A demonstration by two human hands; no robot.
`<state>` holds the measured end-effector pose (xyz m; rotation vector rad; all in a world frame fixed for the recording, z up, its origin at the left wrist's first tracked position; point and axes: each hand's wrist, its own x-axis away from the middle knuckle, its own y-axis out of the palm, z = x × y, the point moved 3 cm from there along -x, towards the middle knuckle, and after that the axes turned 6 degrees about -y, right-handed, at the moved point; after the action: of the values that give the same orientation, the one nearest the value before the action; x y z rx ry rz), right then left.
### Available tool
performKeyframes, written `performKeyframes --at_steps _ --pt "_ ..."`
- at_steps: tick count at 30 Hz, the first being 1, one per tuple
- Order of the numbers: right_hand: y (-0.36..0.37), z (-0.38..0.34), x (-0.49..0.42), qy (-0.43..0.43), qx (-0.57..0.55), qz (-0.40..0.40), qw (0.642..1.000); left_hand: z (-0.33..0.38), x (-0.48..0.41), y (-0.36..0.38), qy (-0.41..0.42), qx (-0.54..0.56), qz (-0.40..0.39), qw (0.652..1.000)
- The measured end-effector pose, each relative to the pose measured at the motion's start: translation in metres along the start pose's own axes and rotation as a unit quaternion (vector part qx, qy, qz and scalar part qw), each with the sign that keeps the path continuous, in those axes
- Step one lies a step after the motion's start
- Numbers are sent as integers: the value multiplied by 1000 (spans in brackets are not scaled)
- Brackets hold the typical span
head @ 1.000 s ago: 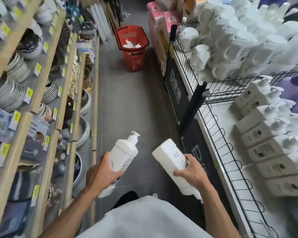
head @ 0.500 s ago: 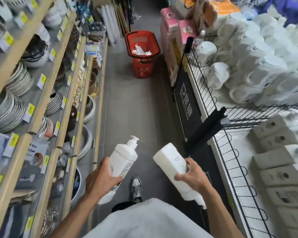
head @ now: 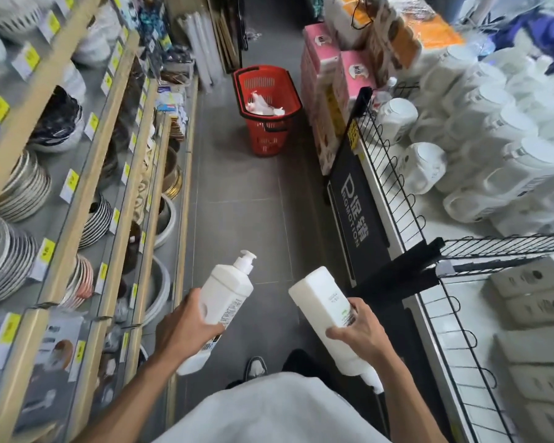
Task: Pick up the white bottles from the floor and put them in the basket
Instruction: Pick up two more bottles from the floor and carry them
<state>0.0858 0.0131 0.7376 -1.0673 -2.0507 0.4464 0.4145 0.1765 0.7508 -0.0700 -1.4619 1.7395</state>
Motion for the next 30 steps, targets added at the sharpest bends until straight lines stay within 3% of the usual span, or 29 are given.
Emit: performKeyframes --at_steps 23,30 --pt "-82 -131 -322 -43 10 -46 998 146 -258 -89 -45 12 19 999" --pt "-86 -177 -402 -43 17 -55 997 166 -346 -110 -43 74 -6 996"
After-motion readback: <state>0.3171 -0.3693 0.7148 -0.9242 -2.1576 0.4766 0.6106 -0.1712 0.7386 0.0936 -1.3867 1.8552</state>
